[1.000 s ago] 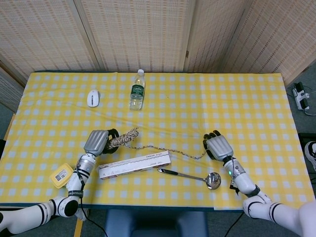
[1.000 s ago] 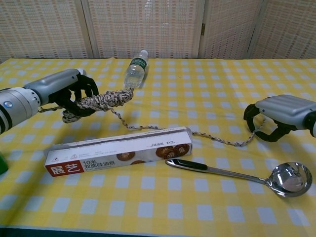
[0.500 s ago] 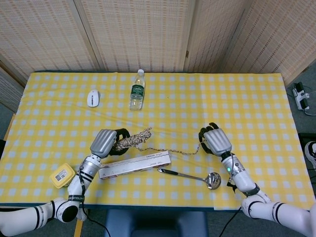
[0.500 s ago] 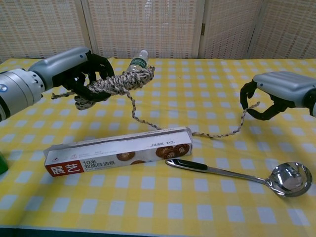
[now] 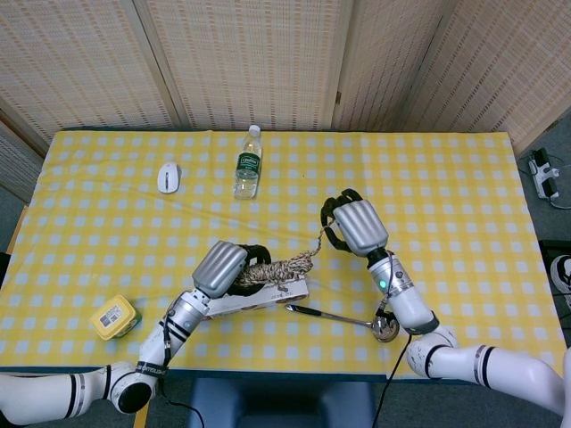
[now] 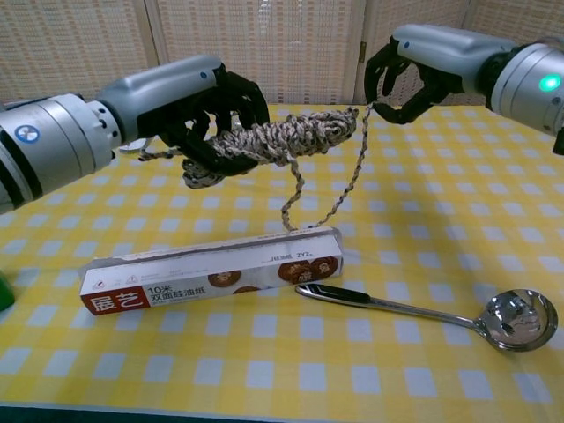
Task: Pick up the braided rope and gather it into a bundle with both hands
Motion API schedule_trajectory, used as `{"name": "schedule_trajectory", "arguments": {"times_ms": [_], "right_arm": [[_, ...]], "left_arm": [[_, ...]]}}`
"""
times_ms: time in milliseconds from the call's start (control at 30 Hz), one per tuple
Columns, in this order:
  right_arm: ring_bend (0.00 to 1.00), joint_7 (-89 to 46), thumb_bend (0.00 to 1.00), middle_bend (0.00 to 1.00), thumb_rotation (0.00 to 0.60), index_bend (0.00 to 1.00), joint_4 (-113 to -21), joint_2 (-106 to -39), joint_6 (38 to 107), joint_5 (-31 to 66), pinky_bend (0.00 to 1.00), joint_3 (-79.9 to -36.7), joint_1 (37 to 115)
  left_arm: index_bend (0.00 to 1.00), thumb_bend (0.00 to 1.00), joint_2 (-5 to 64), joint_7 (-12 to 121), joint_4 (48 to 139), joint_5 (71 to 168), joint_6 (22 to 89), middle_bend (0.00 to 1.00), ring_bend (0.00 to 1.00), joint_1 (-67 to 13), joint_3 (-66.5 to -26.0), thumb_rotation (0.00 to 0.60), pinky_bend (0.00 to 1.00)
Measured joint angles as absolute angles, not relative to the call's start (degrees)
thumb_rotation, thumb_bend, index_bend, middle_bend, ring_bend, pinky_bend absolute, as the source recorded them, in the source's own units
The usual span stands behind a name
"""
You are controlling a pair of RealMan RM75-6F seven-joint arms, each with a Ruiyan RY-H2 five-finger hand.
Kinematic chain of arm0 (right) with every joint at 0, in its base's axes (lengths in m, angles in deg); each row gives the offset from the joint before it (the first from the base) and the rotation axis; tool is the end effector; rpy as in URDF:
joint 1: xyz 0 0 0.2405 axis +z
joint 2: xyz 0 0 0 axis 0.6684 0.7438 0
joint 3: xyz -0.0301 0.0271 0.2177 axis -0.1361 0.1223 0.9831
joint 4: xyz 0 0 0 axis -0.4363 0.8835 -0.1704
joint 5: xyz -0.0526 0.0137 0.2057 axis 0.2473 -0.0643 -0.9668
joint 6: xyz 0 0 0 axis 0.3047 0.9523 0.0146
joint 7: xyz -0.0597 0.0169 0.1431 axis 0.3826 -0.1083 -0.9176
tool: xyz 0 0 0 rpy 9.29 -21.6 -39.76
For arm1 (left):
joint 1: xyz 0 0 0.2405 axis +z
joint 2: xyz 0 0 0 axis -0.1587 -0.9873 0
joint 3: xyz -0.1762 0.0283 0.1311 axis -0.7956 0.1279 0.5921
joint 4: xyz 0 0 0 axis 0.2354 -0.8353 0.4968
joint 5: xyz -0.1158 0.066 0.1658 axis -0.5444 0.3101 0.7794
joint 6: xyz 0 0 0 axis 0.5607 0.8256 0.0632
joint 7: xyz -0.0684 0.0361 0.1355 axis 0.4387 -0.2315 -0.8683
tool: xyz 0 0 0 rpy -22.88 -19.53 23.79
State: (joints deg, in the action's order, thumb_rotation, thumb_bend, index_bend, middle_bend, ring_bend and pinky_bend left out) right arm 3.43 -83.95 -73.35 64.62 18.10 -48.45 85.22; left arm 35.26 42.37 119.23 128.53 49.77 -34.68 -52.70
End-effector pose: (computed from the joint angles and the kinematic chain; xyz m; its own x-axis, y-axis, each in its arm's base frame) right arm -0.0716 -0.3584 0.0278 0.3817 -0.1028 0.9186 -0.8648 -0.3905 0.3156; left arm -0.0284 0.2998 -0.0107 0.1714 0.2793 0.9448 0.8602 -0.5099 -0.0054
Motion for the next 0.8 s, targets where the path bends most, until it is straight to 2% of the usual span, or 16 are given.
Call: {"name": "schedule_trajectory", "arguments": {"times_ms": [400, 800], "right_arm": [[0.35, 11.0, 0.53, 0.4, 0.6, 0.76, -95.9, -72.7, 70.2, 12.9, 0.22, -44.2, 90.2], [0.36, 8.1, 0.53, 0.41, 0.6, 0.76, -106.1, -69.1, 74.7, 15.5, 0.22, -44.5, 89.3]], "left_arm": [[0.73, 0.59, 38.2, 38.2, 119.5, 114.8, 46.3, 0.74, 0.69, -39.1, -55.9, 0.6, 0.81], [0.72, 0.59, 39.2, 39.8, 119.0, 96.5, 45.1, 0.74, 0.69, -41.8, -60.5, 0.6, 0.81]]}}
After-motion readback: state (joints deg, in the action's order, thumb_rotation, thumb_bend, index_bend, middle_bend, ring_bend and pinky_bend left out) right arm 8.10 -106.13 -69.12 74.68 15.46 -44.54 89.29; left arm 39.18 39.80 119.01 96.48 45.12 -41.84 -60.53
